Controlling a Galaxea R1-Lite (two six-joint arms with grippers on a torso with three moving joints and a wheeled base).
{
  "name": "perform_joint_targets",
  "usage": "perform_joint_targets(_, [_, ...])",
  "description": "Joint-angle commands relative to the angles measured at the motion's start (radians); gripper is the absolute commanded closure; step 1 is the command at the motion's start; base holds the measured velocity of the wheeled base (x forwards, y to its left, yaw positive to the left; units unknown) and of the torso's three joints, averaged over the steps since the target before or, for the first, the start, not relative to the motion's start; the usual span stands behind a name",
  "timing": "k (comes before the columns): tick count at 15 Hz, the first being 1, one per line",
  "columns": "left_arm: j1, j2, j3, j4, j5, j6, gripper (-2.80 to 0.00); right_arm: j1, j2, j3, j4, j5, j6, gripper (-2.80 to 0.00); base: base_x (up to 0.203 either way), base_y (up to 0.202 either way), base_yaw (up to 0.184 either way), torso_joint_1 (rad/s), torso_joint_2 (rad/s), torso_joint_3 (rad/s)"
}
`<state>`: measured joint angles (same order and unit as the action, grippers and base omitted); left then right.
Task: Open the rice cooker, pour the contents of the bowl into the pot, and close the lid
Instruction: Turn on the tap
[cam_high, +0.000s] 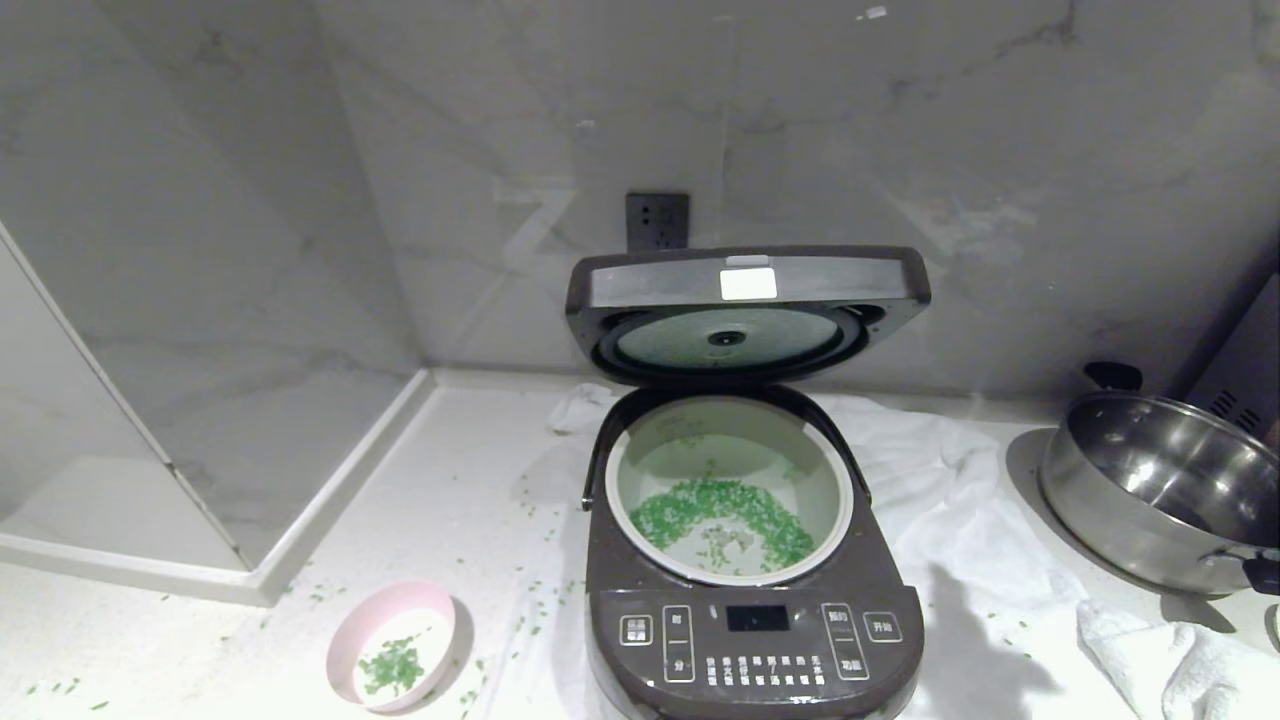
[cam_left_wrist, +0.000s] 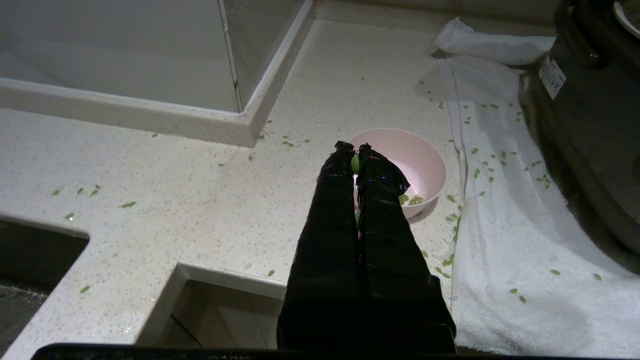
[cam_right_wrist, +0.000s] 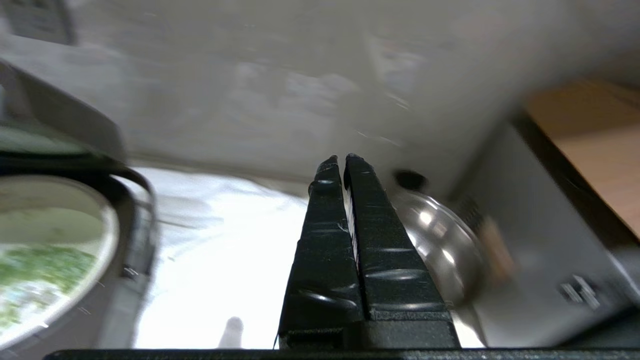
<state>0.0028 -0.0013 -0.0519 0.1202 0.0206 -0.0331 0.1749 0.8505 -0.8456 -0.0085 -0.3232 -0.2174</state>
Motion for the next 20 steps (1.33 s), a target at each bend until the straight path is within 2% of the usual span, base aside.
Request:
perform_joint_targets(1, [0.000,-0.002,0.000,0.001,0.001,-0.001,0.00,-0.058,-0.161,0.090,0.003,-0.011,-0.003,0.00,0.000,0.000,0.000,0.000,0.00,0.000])
perform_joint_targets(6, [0.000,-0.002,0.000,0.001,0.001,-0.001,0.00,-0.177,-0.388,0.262,0.012,-0.004,-0.009,0.00,0.000,0.000,0.000,0.000,0.00,0.000])
perform_joint_targets(10, [0.000,-0.002,0.000,0.001,0.001,-0.001,0.00,-0.200,-0.595,0.447,0.015,0.005,-0.016,0.00,0.000,0.000,0.000,0.000,0.00,0.000])
perform_joint_targets(14, [0.000,-0.002,0.000,0.001,0.001,-0.001,0.00,-0.195,-0.647,0.626,-0.066,0.014,0.009,0.00,0.000,0.000,0.000,0.000,0.00,0.000])
perform_joint_targets(20, [0.000,-0.002,0.000,0.001,0.001,-0.001,0.00,-0.180,-0.825,0.810,-0.056,0.168,0.024,0.00,0.000,0.000,0.000,0.000,0.00,0.000])
